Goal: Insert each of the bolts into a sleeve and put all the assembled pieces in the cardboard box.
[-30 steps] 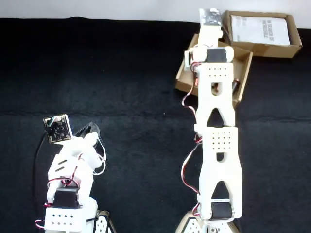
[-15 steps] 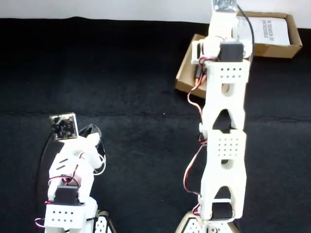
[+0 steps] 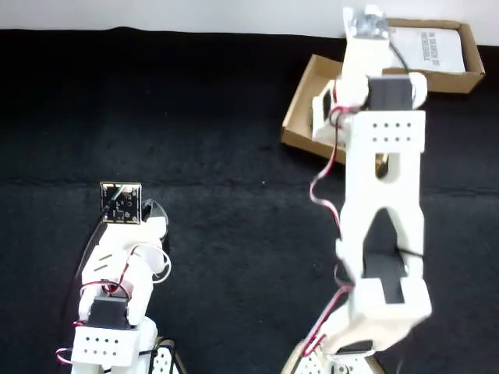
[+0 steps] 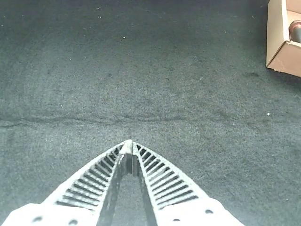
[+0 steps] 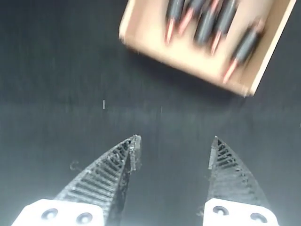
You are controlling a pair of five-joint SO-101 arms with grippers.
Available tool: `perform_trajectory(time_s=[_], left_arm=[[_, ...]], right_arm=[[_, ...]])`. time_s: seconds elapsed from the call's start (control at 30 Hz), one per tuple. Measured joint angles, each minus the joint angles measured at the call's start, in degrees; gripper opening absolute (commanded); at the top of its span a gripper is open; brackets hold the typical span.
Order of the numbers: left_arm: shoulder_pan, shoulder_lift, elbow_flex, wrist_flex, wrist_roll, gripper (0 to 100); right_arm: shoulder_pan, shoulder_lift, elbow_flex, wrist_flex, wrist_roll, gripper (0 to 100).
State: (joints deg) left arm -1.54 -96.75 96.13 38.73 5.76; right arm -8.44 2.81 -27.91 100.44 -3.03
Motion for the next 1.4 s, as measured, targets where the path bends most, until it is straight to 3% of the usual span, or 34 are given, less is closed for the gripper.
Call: perform_trajectory(time_s=[0.37, 0.63, 1.07, 1.4], left_arm=[[0.0, 0.0, 0.0, 1.1, 0.0, 3], [0.0, 0.0, 0.0, 6.8, 0.0, 3], [-1.1, 0.0, 0.0, 13.4, 0.0, 3], [-1.1, 0.0, 0.0, 20.9, 0.0, 3]], right_arm=[[-3.7, -24.0, 40.4, -4.7, 7.2, 21.7], [-3.8, -37.1, 65.8, -20.8, 7.4, 21.7], [4.0, -47.4, 98.2, -44.7, 7.4, 21.7], [3.9, -55.2, 108.1, -43.7, 7.6, 21.7]])
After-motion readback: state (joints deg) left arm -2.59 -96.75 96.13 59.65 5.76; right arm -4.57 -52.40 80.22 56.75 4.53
